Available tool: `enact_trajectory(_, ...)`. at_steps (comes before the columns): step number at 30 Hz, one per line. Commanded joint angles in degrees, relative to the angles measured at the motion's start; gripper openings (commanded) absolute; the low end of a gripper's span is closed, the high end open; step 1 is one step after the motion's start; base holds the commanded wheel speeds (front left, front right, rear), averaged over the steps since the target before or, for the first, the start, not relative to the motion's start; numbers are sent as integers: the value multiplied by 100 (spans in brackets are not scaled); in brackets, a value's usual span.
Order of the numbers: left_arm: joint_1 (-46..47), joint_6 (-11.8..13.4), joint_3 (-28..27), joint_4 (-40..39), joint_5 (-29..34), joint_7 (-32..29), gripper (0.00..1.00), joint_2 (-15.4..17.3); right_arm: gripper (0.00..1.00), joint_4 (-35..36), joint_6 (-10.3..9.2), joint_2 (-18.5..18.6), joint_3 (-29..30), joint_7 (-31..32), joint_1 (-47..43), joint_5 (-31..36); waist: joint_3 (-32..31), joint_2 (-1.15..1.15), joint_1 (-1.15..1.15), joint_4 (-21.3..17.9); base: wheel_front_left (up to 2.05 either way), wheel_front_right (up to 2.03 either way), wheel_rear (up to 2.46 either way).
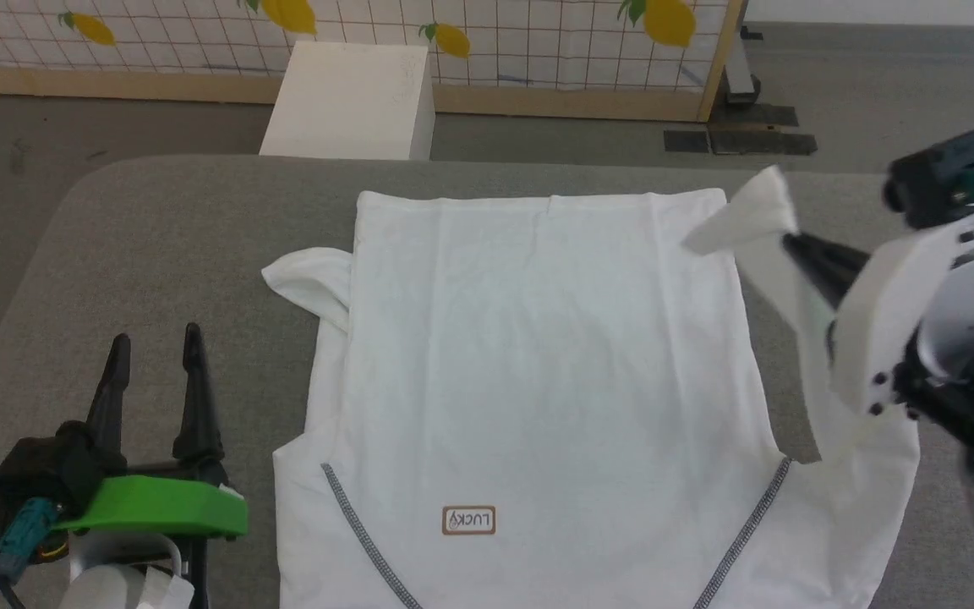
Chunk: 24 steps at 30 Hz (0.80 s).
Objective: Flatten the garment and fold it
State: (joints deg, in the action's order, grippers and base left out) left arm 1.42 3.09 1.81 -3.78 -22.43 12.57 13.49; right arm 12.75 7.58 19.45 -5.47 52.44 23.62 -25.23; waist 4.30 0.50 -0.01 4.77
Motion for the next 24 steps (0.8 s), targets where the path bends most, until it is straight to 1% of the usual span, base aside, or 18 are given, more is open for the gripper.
enact_trajectory(1, -67, 14, -12, -24, -26, -31, 100, 50, 0, -49, -9, -93, -281, -12, 93, -59, -52, -49, 1, 64, 0, 0, 0)
enact_trajectory(6, -47, 3, 29, -22, -48, -55, 100, 55, 0, -433, -9, -432, -1184, -260, 236, -166, -55, -49, 1, 254, 0, 0, 0)
enact_trajectory(8, -36, 4, 41, -17, -60, -60, 100, 51, 0, -643, -9, -478, -1572, -390, 329, -104, -21, -49, 1, 334, 0, 0, 0)
enact_trajectory(11, -26, 9, 59, 1, -80, -54, 100, 31, 0, -1056, -9, -674, -2063, -590, 384, -150, 47, -49, 1, 459, 0, 0, 0)
enact_trajectory(18, 11, 7, 93, 77, -135, 7, 100, -44, 0, -1998, -9, -1103, -2870, -1098, 274, -225, 226, -49, 1, 696, 0, 0, 0)
enact_trajectory(21, 51, -2, 114, 128, -146, 44, 100, -72, 0, -2462, -9, -1191, -3345, -1268, 149, -256, 313, -49, 1, 781, 0, 0, 0)
enact_trajectory(24, 88, -10, 128, 167, -162, 69, 100, -98, 0, -2786, -9, -1223, -3617, -1388, 92, -339, 369, -49, 1, 812, 0, 0, 0)
